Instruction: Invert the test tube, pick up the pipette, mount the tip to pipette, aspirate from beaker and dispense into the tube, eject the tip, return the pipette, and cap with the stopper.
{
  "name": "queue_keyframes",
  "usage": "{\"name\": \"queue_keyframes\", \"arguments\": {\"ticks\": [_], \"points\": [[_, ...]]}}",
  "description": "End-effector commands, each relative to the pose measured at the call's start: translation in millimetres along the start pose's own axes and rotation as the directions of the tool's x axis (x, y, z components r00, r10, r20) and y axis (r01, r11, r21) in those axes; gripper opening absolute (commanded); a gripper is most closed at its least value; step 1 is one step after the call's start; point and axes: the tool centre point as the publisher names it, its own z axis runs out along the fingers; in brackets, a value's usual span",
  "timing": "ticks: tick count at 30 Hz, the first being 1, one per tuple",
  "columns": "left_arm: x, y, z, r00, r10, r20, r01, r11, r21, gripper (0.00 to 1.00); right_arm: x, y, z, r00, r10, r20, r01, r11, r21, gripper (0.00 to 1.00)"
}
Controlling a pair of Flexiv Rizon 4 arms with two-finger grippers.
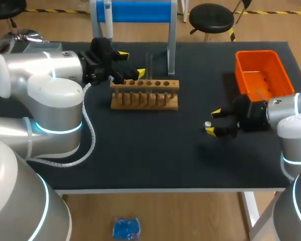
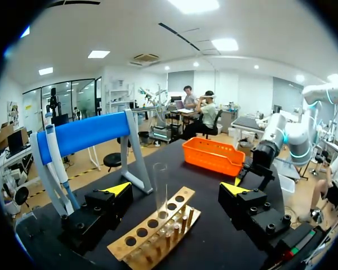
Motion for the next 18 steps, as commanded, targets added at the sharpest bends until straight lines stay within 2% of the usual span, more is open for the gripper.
{"name": "queue_keyframes", "arguments": {"ticks": [1,6,7,9,12,18], "points": [[1.1,0.7,0.9,1.0,-0.001,0.004,0.001,1.0,0.004,1.0,-1.6,-2.1,8.2,1.0,0.001,0.001,-0.001,1.0,0.001,0.73],[1.1,0.7,0.9,1.0,-0.001,0.004,0.001,1.0,0.004,1.0,-2.4,-4.9,12.9,1.0,0.004,0.0,-0.004,1.0,0.006,0.67],[1.1,0.7,0.9,1.0,-0.001,0.004,0.001,1.0,0.004,1.0,-2.8,-5.2,13.5,1.0,0.004,0.001,-0.004,1.0,0.006,0.6],[1.1,0.7,0.9,1.0,-0.001,0.004,0.001,1.0,0.004,1.0,-3.7,-5.7,14.3,1.0,0.005,0.004,-0.005,1.0,0.005,0.52],[1.1,0.7,0.9,1.0,-0.001,0.004,0.001,1.0,0.004,1.0,-5.1,-6.4,15.7,1.0,0.009,0.008,-0.009,1.0,0.005,0.56],[1.1,0.7,0.9,1.0,-0.001,0.004,0.001,1.0,0.004,1.0,-8.2,-7.5,17.1,1.0,0.015,0.013,-0.015,1.0,0.005,0.56]]}}
